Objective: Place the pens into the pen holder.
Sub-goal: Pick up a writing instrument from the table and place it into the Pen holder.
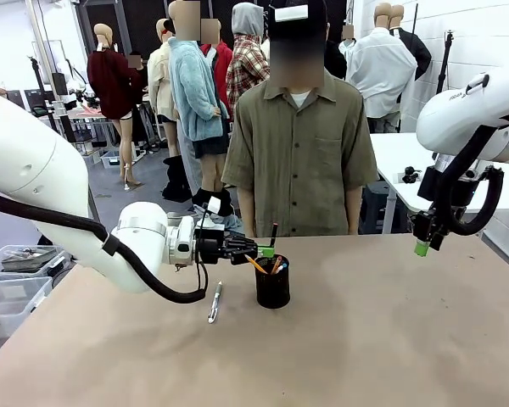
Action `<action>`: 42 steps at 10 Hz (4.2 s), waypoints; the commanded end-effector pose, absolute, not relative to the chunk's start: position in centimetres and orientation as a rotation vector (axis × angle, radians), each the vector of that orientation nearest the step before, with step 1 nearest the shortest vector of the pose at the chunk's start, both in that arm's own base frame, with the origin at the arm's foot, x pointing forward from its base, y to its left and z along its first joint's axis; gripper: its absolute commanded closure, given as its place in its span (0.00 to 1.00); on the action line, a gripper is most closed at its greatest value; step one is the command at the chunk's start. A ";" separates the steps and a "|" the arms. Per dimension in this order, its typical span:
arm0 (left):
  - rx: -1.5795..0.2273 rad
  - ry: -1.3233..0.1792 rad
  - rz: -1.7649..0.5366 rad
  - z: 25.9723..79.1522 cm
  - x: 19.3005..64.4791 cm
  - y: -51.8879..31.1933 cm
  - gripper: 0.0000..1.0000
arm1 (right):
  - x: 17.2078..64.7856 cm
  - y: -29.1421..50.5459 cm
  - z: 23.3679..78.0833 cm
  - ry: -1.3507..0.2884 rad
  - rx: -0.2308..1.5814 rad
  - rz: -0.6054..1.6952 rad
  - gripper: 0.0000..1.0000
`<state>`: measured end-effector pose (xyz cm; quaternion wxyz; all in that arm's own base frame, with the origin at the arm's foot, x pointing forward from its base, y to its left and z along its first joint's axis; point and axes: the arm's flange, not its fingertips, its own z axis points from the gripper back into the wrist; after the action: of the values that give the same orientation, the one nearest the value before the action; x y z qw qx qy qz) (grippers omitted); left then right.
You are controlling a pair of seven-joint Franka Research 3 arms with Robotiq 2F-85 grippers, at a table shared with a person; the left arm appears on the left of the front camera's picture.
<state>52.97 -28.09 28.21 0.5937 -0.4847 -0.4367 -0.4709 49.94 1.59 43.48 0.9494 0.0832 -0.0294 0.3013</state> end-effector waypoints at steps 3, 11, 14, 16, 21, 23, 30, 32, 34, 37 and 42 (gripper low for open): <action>-1.039 -1.035 -1.056 29.7 52.7 -27.4 0.29 | 49.7 1.5 43.3 -0.063 0.165 0.620 0.41; -0.601 -1.022 -0.979 42.3 46.7 -16.4 0.29 | 49.7 1.5 43.3 -0.063 0.165 0.620 0.41; -0.406 -0.839 -0.978 44.6 45.0 -14.4 0.29 | 49.7 1.5 43.3 -0.063 0.165 0.620 0.41; -0.273 -0.677 -0.954 45.3 45.4 -14.1 0.29 | 49.7 1.5 43.3 -0.063 0.165 0.620 0.41; -0.136 -0.414 -0.781 45.4 47.6 -15.6 0.29 | 49.7 1.5 43.3 -0.063 0.165 0.620 0.41; -0.132 -0.333 -0.738 44.0 49.3 -17.4 0.29 | 49.7 1.5 43.3 -0.063 0.165 0.620 0.41; -0.061 -0.195 -0.722 37.2 51.9 -27.8 0.29 | 49.7 1.5 43.3 -0.063 0.165 0.620 0.41; -0.030 -0.161 -0.736 35.7 51.1 -29.8 0.29 | 49.7 1.5 43.3 -0.063 0.165 0.620 0.41; 0.016 -0.149 -0.728 34.6 50.5 -31.4 0.29 | 49.7 1.5 43.3 -0.063 0.165 0.620 0.41; 0.032 -0.130 -0.712 33.3 50.3 -31.4 0.29 | 49.7 1.5 43.3 -0.063 0.165 0.620 0.41; 0.003 -0.083 -0.721 31.4 50.2 -30.8 0.29 | 49.7 1.5 43.3 -0.063 0.165 0.620 0.41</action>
<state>49.85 -30.72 31.46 0.9342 0.0098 -0.0503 -0.3531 49.93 1.57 43.48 0.9495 0.0834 -0.0295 0.3011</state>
